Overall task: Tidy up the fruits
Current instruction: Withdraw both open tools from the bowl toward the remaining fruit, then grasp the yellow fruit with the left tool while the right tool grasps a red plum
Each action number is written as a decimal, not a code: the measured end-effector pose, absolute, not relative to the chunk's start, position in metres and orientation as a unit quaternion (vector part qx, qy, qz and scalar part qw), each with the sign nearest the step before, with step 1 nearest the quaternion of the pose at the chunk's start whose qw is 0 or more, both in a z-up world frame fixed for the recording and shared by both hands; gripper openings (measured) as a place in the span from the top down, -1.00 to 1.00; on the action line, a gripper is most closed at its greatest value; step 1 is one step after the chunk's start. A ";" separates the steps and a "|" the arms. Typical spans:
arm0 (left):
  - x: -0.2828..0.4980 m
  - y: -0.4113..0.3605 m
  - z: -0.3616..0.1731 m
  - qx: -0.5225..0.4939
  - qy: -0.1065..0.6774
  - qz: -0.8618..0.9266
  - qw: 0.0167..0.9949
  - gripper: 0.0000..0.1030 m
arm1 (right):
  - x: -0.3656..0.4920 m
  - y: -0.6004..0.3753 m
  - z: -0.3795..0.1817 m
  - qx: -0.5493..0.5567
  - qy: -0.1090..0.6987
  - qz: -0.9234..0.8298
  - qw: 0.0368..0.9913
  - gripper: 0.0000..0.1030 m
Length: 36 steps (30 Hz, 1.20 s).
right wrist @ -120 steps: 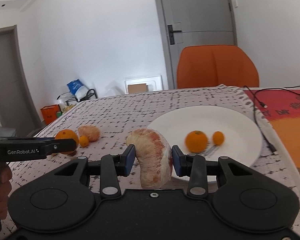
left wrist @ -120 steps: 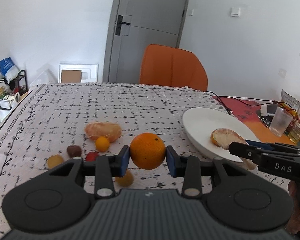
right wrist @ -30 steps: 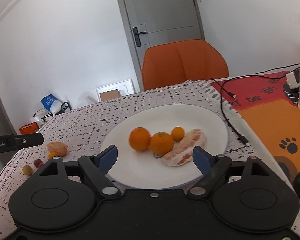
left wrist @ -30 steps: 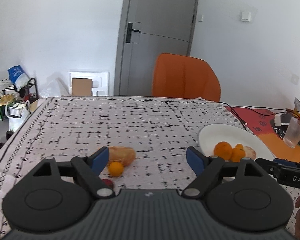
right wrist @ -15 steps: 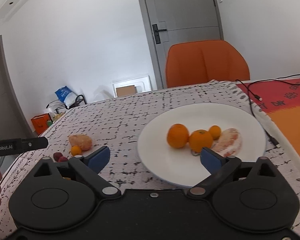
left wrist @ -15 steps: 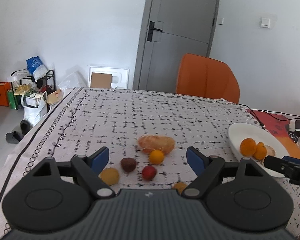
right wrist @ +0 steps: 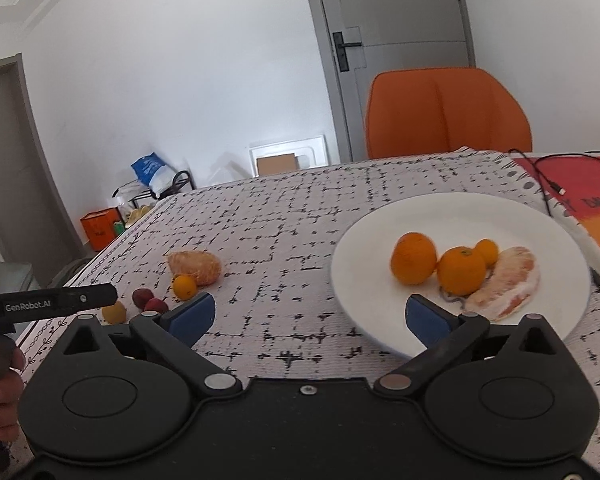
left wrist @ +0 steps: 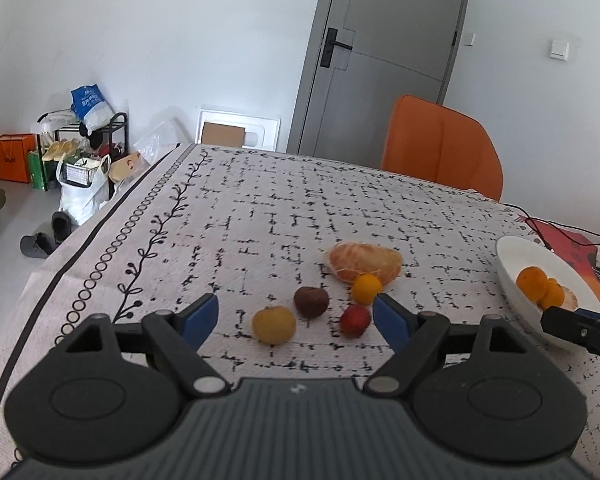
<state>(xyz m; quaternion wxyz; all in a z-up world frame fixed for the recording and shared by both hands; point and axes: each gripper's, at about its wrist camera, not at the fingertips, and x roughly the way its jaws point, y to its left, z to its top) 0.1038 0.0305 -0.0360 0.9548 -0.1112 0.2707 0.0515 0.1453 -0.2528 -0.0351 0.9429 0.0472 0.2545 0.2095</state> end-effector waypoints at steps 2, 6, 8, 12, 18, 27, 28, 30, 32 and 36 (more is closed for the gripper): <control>0.104 0.034 -0.039 -0.114 0.271 0.055 0.954 -0.60 | 0.146 -0.247 -0.036 0.043 0.258 0.214 0.941 -1.00; 0.106 0.041 -0.045 -0.125 0.273 0.053 0.952 -0.55 | 0.149 -0.234 -0.039 0.036 0.264 0.225 0.937 -1.00; 0.107 0.044 -0.048 -0.127 0.273 0.052 0.952 -0.52 | 0.150 -0.228 -0.040 0.026 0.261 0.224 0.939 -1.00; 0.113 0.047 -0.052 -0.134 0.277 0.049 0.950 -0.36 | 0.154 -0.218 -0.038 0.017 0.258 0.229 0.938 -1.00; 0.118 0.052 -0.058 -0.145 0.284 0.041 0.947 0.14 | 0.159 -0.202 -0.035 0.009 0.259 0.252 0.932 -0.99; 0.109 0.068 -0.051 -0.150 0.280 0.044 0.947 0.50 | 0.165 -0.162 -0.039 -0.011 0.276 0.303 0.912 -0.66; 0.108 0.070 -0.050 -0.152 0.279 0.046 0.947 0.50 | 0.166 -0.157 -0.039 -0.012 0.278 0.307 0.910 -0.58; 0.105 0.076 -0.048 -0.154 0.276 0.052 0.947 0.50 | 0.168 -0.150 -0.041 -0.014 0.282 0.314 0.906 -0.51; 0.102 0.082 -0.047 -0.156 0.272 0.059 0.948 0.50 | 0.168 -0.144 -0.043 -0.014 0.285 0.320 0.903 -0.44; 0.099 0.092 -0.046 -0.162 0.270 0.072 0.947 0.50 | 0.170 -0.132 -0.044 -0.017 0.292 0.331 0.897 -0.35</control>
